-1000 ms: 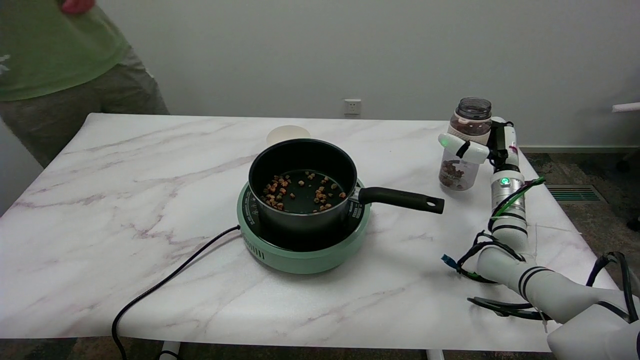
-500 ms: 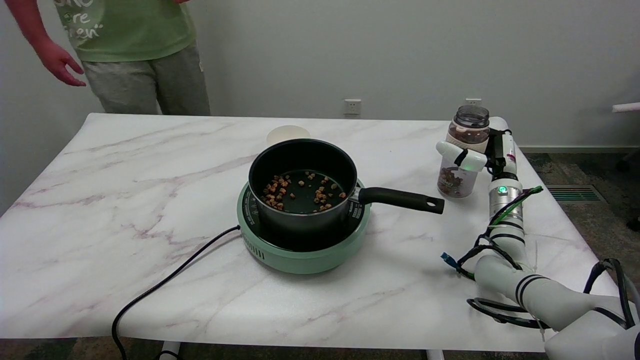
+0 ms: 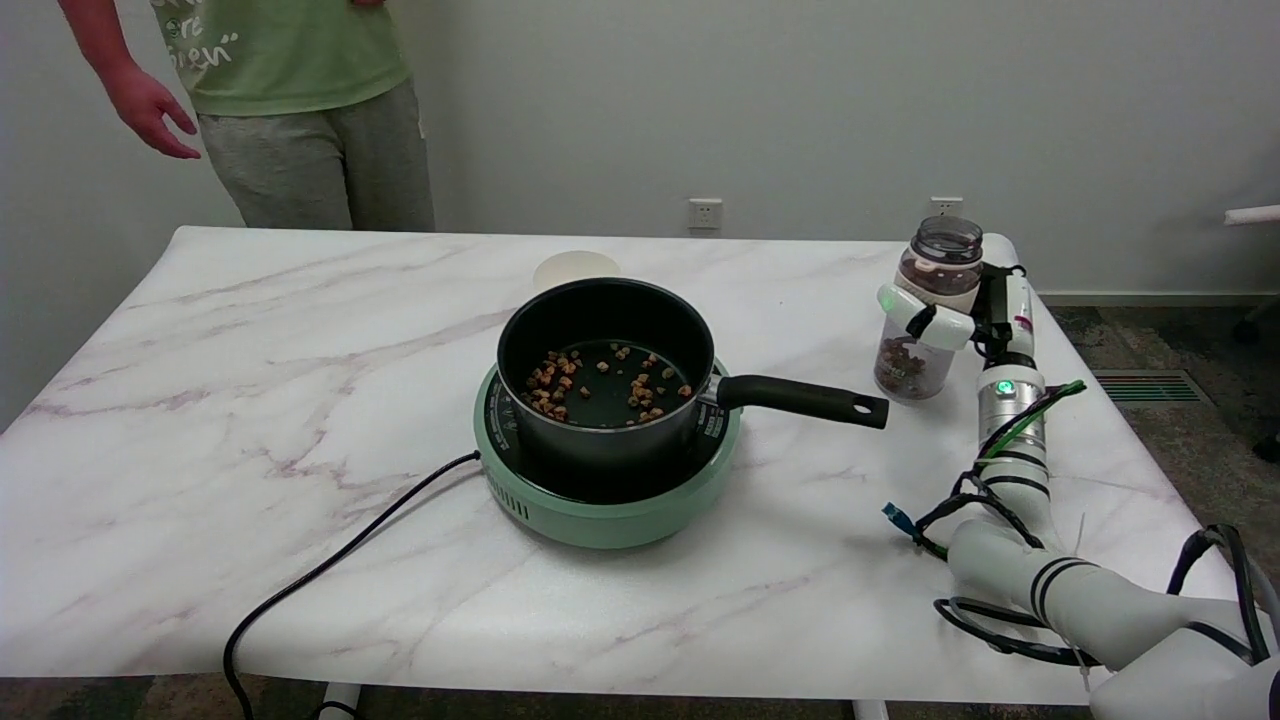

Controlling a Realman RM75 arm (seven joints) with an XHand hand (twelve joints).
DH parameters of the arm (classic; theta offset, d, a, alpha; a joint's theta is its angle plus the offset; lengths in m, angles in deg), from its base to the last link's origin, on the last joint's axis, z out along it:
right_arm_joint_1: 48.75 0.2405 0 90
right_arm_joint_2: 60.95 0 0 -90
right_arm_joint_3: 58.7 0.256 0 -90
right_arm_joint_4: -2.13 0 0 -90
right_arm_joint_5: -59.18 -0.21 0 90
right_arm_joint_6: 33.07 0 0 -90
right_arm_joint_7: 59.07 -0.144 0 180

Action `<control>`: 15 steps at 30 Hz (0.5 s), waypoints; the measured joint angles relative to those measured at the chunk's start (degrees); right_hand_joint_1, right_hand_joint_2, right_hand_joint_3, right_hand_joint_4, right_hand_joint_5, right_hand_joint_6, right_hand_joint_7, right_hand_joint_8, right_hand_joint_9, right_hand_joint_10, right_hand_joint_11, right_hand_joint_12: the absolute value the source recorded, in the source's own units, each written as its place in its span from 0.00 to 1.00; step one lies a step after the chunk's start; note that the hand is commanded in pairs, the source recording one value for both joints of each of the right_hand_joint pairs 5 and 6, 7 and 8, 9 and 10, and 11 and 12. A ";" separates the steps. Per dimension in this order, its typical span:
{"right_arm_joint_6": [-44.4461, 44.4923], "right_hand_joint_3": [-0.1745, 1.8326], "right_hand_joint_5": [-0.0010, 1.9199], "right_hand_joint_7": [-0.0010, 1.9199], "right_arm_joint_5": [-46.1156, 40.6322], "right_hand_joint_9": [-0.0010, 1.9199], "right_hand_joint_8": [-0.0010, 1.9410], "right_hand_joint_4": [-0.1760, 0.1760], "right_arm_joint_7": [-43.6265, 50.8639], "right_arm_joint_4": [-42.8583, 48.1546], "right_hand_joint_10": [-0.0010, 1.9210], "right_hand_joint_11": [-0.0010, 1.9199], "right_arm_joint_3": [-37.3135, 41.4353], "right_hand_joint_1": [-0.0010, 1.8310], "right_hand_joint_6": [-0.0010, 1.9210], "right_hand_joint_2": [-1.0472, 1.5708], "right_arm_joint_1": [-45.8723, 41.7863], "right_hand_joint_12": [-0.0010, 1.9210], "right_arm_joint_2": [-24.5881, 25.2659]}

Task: Place the bottle onto the table.

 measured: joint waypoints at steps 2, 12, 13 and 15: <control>0.08 0.55 0.61 0.75 0.00 0.74 0.75 0.50 -0.01 -0.01 0.74 0.66 0.04 0.66 0.61 0.60 -0.07 0.66 0.03; 0.36 0.60 0.50 0.68 -0.02 0.62 0.67 0.50 -0.03 0.34 0.62 0.60 0.36 0.63 0.50 0.43 -0.55 0.60 0.12; 0.36 0.61 0.49 0.67 -0.03 0.60 0.66 0.50 -0.03 0.48 0.60 0.58 0.45 0.63 0.49 0.41 -0.65 0.58 0.10; 0.36 0.63 0.46 0.64 -0.03 0.55 0.64 0.50 -0.03 0.78 0.55 0.55 0.61 0.63 0.46 0.37 -0.85 0.55 0.06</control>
